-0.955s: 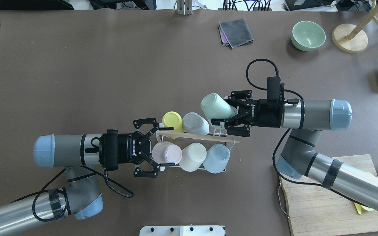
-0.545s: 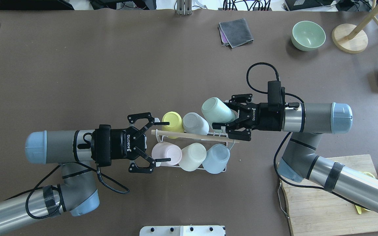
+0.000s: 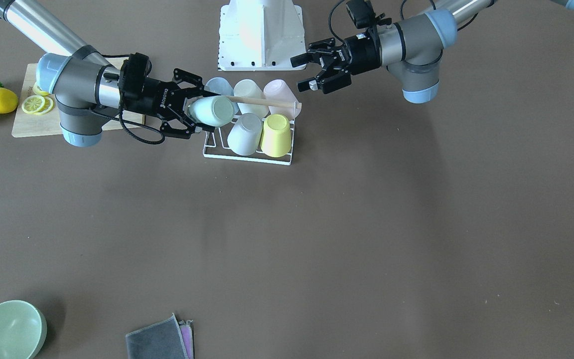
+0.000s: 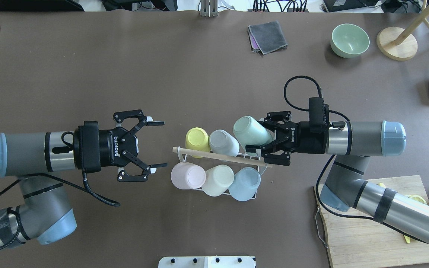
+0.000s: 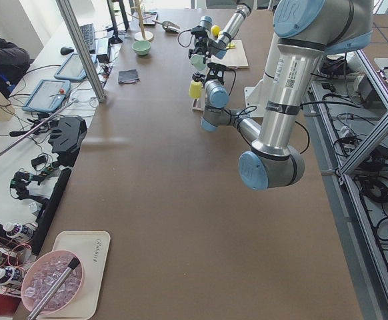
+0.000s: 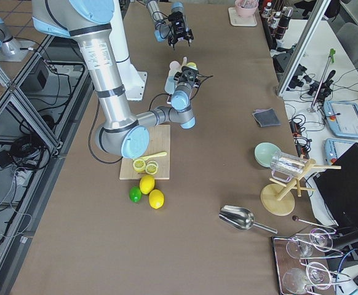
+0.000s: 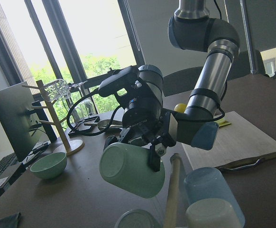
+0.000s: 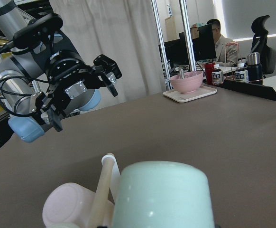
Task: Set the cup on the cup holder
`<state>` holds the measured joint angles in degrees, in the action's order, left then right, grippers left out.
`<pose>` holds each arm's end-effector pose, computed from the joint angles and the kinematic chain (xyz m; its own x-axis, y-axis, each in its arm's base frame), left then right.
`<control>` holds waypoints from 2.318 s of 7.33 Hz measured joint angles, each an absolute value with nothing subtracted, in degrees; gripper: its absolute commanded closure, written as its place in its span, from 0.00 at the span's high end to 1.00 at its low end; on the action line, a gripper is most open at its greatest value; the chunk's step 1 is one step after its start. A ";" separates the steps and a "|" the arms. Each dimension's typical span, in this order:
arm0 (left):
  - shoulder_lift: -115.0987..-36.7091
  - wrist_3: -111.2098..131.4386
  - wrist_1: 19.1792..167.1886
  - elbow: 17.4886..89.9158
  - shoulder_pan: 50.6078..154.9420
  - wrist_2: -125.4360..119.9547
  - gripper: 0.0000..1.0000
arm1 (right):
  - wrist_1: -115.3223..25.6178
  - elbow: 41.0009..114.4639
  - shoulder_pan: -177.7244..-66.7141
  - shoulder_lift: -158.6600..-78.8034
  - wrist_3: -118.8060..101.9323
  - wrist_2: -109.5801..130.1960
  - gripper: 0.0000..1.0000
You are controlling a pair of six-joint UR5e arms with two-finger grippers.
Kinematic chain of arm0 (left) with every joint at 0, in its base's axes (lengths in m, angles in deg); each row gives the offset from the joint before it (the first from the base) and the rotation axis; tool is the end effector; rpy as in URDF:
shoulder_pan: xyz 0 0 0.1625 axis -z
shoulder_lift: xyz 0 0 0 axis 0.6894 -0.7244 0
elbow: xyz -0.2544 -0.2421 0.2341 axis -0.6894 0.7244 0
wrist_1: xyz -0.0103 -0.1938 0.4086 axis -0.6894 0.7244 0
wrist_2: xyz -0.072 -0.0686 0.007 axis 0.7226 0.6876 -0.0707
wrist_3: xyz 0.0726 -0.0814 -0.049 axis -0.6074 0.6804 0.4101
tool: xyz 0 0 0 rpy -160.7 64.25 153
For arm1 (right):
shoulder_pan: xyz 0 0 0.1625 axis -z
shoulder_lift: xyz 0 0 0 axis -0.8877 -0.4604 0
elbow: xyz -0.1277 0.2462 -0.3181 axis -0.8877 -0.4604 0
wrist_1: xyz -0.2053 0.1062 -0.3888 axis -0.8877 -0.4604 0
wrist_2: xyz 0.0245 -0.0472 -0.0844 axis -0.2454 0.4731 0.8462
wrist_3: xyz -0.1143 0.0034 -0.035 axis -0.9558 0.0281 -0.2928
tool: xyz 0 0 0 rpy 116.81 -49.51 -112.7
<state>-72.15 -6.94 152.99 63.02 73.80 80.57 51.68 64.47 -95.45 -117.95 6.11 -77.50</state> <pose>0.4431 -0.3770 0.2422 0.2946 0.9461 0.1344 0.3149 -0.2289 0.9211 -0.4730 -0.4136 0.3344 -0.0054 -0.9568 0.2906 -0.4930 0.2554 0.8317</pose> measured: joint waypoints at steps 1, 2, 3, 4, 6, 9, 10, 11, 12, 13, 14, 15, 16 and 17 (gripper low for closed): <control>-71.43 -7.20 145.88 64.48 75.90 80.88 0.98 | 51.70 64.70 -95.41 -118.29 6.28 -77.57 0.97; -71.24 -7.37 138.37 65.04 78.03 80.52 0.98 | 51.69 64.90 -95.38 -118.53 6.51 -77.61 1.00; -71.34 -8.21 131.06 65.44 79.57 79.06 0.98 | 51.70 65.01 -95.38 -118.71 6.58 -77.60 1.00; -71.54 -10.40 123.98 66.20 80.36 76.13 0.98 | 51.73 65.07 -95.38 -118.86 6.61 -77.59 1.00; -71.73 -13.97 111.06 67.63 80.89 68.75 0.98 | 51.72 66.05 -95.45 -119.64 6.69 -77.73 1.00; -72.49 -14.58 89.72 68.92 80.95 55.11 0.98 | 49.81 68.54 -100.94 -123.10 6.89 -86.56 1.00; -72.54 -14.48 83.98 69.38 81.09 53.08 0.98 | 46.60 68.53 -105.21 -124.30 6.94 -92.99 1.00; -72.37 -14.44 80.44 69.69 81.20 52.35 0.98 | 41.93 68.37 -109.81 -125.88 6.85 -98.80 1.00; -72.25 -14.24 78.64 69.74 81.30 52.57 0.98 | 36.60 68.35 -113.85 -127.47 6.67 -102.18 1.00; -72.36 -12.49 77.29 69.65 81.55 54.15 0.98 | 29.85 68.48 -117.49 -128.84 6.43 -103.91 1.00; -72.53 -8.99 76.08 69.53 82.14 57.00 0.98 | 22.95 68.67 -120.41 -129.88 6.05 -104.85 1.00; -72.58 -6.22 75.49 69.16 83.71 61.38 0.98 | 17.20 68.97 -122.97 -131.61 5.32 -105.63 1.00; -72.63 -5.03 75.24 68.27 86.49 67.63 0.98 | 12.87 69.49 -125.38 -134.48 4.44 -106.70 1.00; -72.74 -4.56 74.58 67.14 90.10 75.44 0.98 | 9.81 69.72 -128.06 -137.52 3.93 -108.16 1.00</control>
<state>-72.74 -4.56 74.58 67.14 90.10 75.44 9.81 69.72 -128.06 -137.52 3.93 -108.16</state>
